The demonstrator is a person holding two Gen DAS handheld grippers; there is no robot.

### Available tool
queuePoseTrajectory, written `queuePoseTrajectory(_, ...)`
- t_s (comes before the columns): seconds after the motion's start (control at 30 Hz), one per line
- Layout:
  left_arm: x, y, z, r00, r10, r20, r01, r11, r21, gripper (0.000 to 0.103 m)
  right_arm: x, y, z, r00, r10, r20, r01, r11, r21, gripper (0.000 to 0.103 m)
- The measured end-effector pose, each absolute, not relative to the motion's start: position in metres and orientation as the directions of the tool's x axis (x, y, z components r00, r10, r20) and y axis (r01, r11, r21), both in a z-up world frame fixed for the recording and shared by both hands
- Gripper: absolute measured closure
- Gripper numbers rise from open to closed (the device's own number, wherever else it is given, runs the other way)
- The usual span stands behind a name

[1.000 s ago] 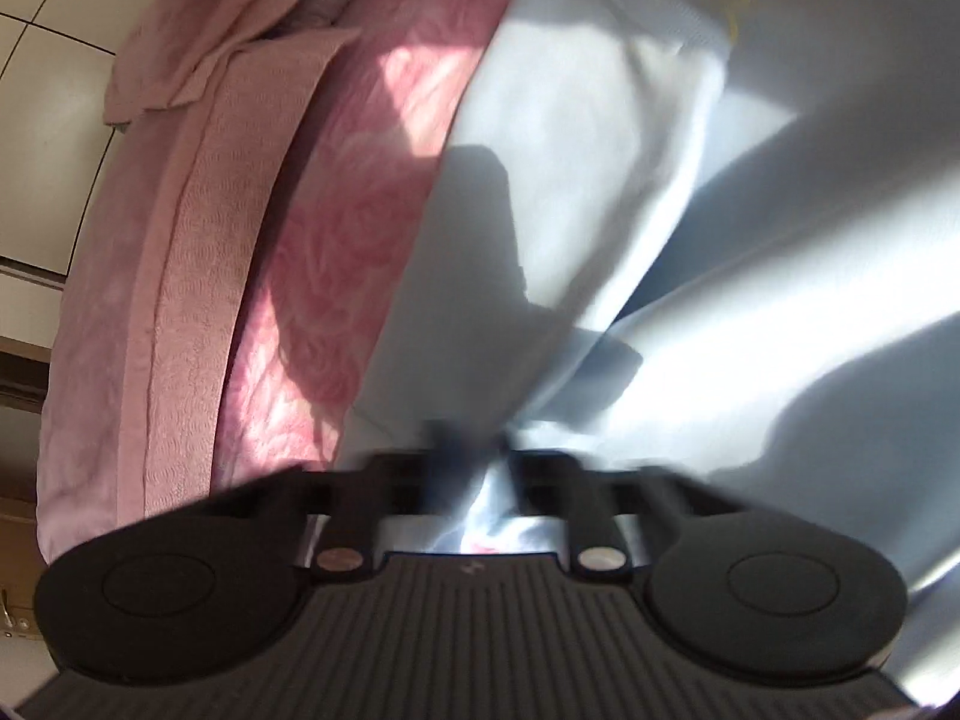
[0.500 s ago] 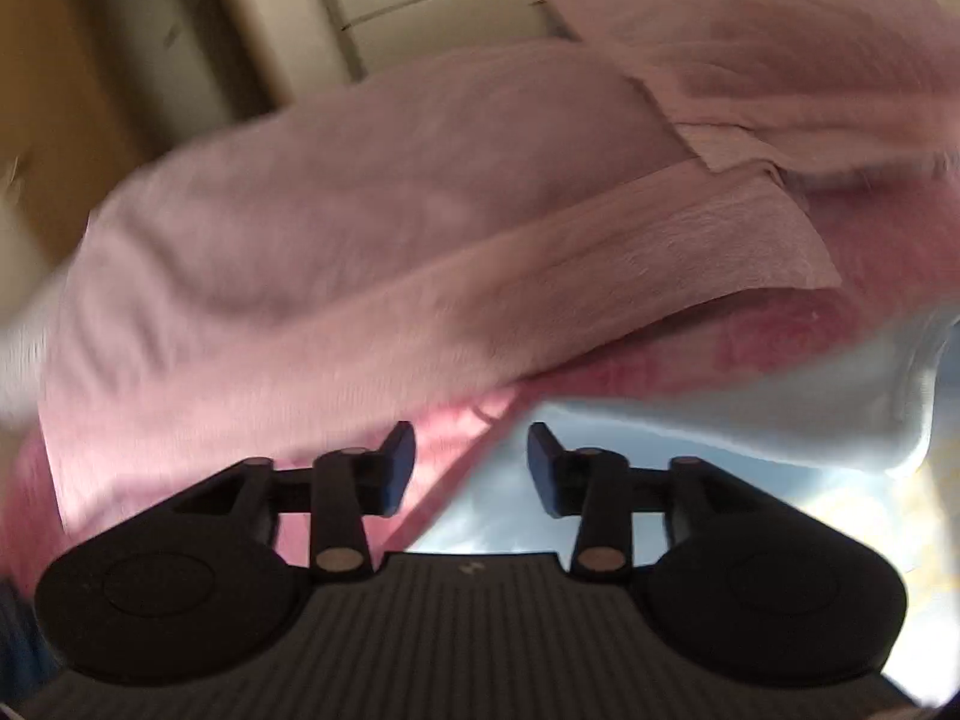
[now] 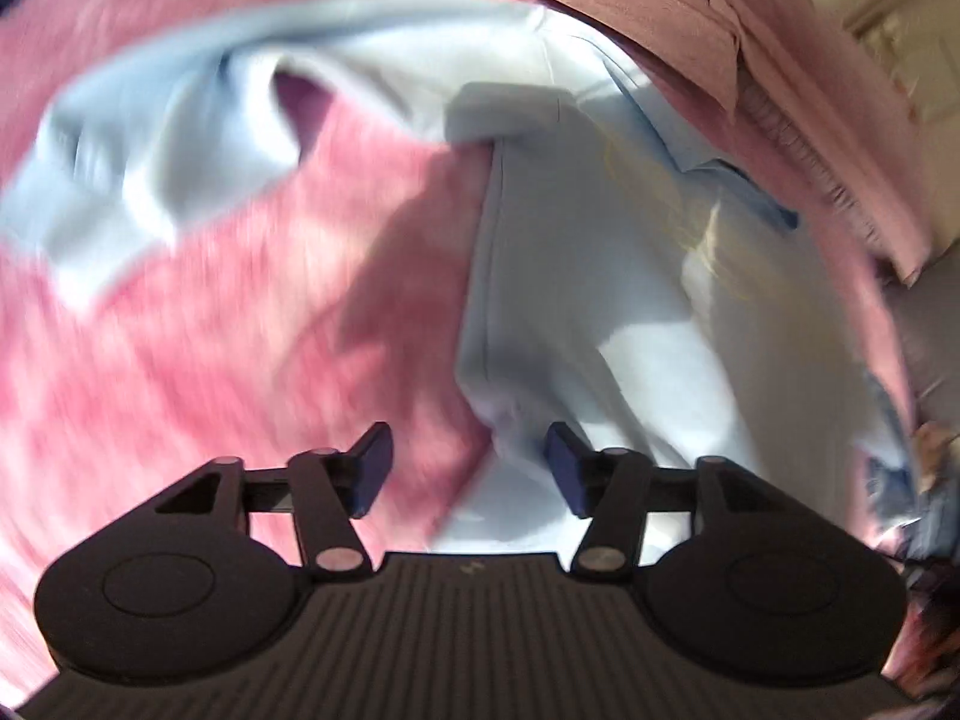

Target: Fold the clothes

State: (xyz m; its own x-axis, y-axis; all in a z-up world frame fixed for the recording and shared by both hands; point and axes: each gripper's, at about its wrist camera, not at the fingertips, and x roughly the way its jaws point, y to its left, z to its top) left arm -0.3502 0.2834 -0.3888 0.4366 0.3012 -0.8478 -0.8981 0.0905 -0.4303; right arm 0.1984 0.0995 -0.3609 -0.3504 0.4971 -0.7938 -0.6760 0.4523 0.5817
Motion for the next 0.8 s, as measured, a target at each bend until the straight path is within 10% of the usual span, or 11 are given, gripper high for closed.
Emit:
queuePoseTrajectory(0.13,-0.34,0.284,-0.406,0.47,0.329,-0.819,-0.879,0.094,-0.467,0.044,0.181,0.07,-0.387,-0.359,0.557,-0.749,-0.517,0.549,0.657,0.037)
queuePoseTrajectory(0.2,-0.334,0.288,-0.407,0.498,0.301,-0.813,-0.867,0.144,-0.477,0.096,0.17,0.066,-0.391,-0.324,0.601,-0.731,-0.491,0.553,0.673,0.038)
queuePoseTrajectory(0.23,-0.332,0.29,-0.405,0.509,0.274,-0.816,-0.861,0.161,-0.482,0.096,0.168,0.069,-0.388,-0.325,0.583,-0.744,-0.504,0.559,0.658,0.078)
queuePoseTrajectory(0.27,-0.332,0.289,-0.399,0.512,0.28,-0.812,-0.859,0.18,-0.479,0.097,0.166,0.072,-0.385,-0.326,0.564,-0.759,-0.517,0.565,0.643,0.094)
queuePoseTrajectory(0.8,-0.391,0.122,-0.385,0.402,0.203,-0.893,-0.915,0.127,-0.383,0.092,0.132,0.003,-0.334,-0.205,0.353,-0.913,-0.745,0.548,0.38,0.095)
